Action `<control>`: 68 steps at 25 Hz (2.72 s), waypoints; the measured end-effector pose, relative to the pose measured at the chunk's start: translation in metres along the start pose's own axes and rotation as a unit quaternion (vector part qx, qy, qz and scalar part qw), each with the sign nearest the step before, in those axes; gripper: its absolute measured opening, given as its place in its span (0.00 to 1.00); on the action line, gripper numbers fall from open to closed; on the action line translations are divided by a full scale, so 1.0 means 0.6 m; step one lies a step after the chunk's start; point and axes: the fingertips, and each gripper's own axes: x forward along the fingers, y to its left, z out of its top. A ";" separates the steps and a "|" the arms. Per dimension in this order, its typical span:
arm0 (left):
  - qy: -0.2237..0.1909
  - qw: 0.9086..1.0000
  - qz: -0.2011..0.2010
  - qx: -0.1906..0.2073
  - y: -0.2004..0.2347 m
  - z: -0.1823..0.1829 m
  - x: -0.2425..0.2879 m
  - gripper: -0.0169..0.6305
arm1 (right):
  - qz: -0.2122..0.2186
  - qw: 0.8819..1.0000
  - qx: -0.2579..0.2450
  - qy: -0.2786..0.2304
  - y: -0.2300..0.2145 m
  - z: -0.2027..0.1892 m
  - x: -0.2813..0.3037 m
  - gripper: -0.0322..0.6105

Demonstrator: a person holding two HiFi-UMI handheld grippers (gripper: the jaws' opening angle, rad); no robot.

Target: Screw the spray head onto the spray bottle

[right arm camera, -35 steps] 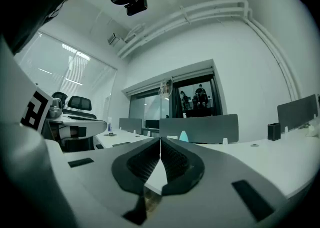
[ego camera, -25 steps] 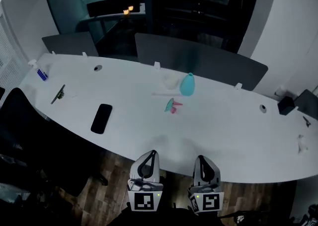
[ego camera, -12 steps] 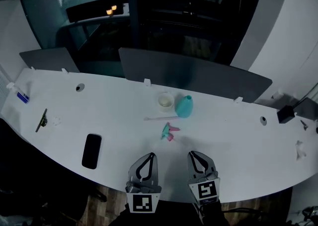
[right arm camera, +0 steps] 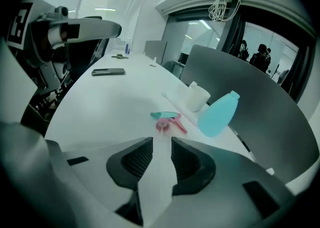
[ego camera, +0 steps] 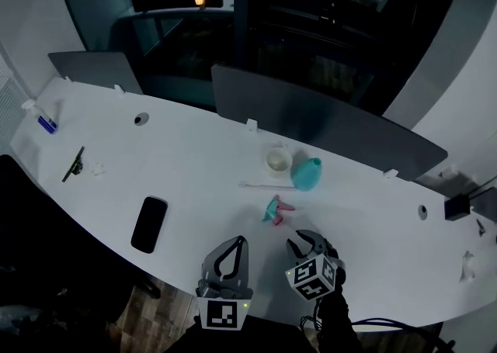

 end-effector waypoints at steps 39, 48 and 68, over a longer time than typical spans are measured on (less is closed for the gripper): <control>0.074 0.783 -0.224 -0.575 -0.100 -0.007 0.128 0.52 | -0.060 0.965 0.039 -0.251 -0.034 0.104 -0.165 0.08; 0.080 0.716 -0.241 -0.651 -0.110 -0.008 0.135 0.47 | -0.062 0.960 0.013 -0.273 -0.026 0.109 -0.183 0.08; 0.082 0.777 -0.279 -0.558 -0.116 0.008 0.123 0.24 | -0.053 0.952 0.036 -0.298 -0.025 0.092 -0.188 0.09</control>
